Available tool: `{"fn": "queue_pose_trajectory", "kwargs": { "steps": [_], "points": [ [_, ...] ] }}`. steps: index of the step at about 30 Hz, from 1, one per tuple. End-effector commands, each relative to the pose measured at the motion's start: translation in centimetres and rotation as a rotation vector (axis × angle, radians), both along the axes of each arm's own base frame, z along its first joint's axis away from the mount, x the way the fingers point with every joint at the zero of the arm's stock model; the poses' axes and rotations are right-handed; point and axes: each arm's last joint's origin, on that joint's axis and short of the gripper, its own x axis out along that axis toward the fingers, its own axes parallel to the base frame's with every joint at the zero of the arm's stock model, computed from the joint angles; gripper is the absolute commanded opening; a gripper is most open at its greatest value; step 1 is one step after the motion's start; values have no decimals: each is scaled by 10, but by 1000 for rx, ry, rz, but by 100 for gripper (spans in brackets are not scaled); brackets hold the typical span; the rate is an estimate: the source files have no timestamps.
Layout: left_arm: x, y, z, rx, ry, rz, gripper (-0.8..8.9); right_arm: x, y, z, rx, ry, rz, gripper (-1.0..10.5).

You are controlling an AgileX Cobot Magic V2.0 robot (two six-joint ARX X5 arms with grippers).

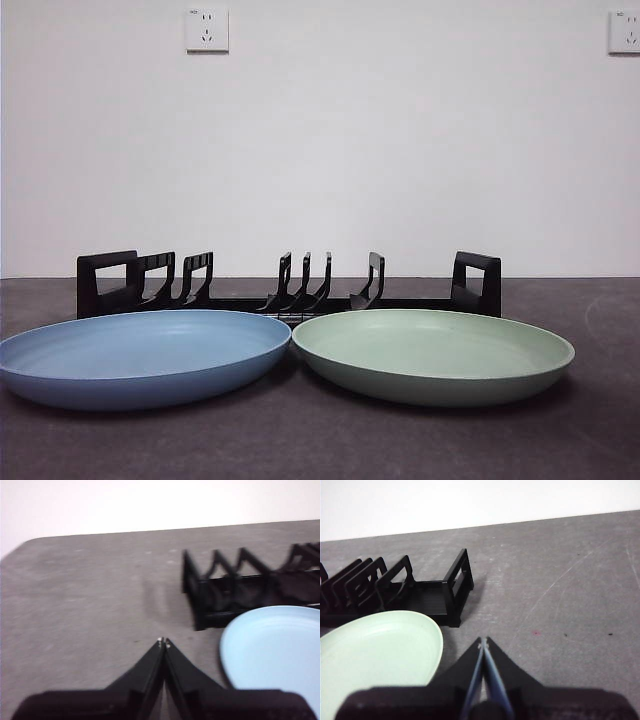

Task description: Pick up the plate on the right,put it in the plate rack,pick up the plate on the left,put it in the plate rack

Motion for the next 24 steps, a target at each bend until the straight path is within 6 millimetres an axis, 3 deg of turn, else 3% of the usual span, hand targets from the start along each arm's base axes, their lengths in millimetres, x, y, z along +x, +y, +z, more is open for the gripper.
{"fn": "queue_pose_trajectory", "kwargs": {
  "steps": [1,6,12,18,24],
  "points": [
    [1,-2,-2,-56,-7,-58,-4,1,0,-5,90,31,-15,3],
    [1,-4,-1,-160,-9,-118,-5,1,0,-5,231,57,-38,1],
    [0,-4,7,-260,-24,-124,-7,0,0,4,269,47,-43,-10],
    [-2,-6,32,-290,-43,-184,-6,3,0,27,266,63,-46,-10],
    [4,-7,63,-293,-22,-195,-6,18,3,59,256,138,-36,-9]
  ]
}}
